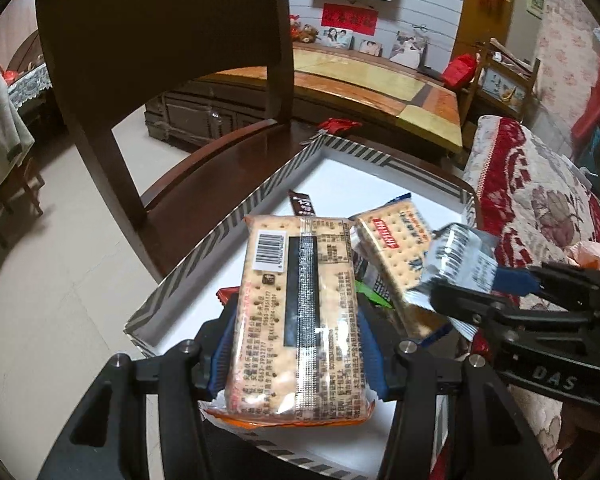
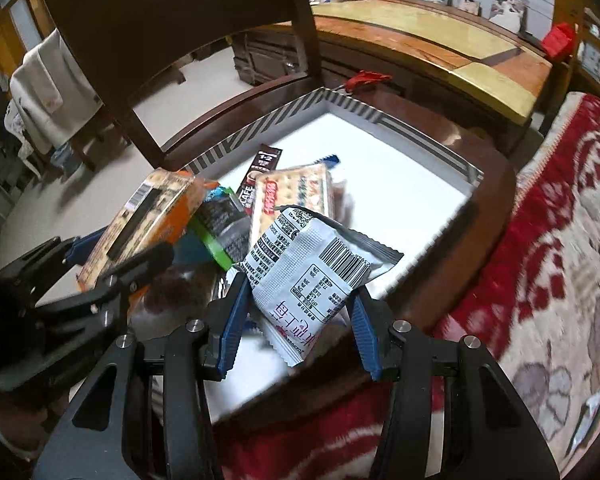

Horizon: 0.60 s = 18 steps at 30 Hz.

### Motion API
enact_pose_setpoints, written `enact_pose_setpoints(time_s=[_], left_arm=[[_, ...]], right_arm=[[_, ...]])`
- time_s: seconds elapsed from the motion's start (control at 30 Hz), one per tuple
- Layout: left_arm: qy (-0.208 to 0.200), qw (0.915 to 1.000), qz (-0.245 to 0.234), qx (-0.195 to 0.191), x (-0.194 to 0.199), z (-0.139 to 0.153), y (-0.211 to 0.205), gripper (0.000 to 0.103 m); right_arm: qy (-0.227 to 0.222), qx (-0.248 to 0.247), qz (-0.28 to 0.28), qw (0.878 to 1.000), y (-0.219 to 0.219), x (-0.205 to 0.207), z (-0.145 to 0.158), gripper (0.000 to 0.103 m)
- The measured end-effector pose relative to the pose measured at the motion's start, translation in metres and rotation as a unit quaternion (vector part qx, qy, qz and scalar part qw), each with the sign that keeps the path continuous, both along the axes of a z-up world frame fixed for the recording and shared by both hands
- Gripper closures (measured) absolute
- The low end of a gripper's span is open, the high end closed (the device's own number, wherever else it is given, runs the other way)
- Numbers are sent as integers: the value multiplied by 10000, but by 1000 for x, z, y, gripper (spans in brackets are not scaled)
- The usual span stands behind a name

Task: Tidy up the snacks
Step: 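Drop the cracker bar from the left tool into the tray while the right drops the white bag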

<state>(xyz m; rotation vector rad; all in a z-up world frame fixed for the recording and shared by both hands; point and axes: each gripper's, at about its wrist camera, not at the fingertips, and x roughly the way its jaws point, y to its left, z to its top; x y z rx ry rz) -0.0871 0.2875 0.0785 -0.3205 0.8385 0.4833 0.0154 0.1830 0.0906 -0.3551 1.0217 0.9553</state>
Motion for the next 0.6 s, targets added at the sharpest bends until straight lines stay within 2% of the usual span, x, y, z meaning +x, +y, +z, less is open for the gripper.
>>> enact_pose_setpoints(time_s=[0.13, 0.27, 0.33, 0.6], left_arm=[[39, 10000, 58, -37, 5, -3, 5, 47], [114, 9998, 135, -88, 12, -5, 7, 47], [103, 9997, 192, -124, 11, -5, 9, 46], [-51, 9996, 287, -53, 3, 5, 10, 22]], right_arm=[[-182, -188, 138, 9996, 20, 5, -5, 55], [-44, -196, 159, 9997, 31, 15, -9, 55], [-132, -192, 193, 9995, 33, 15, -7, 55], [72, 96, 85, 9999, 16, 15, 2, 53]])
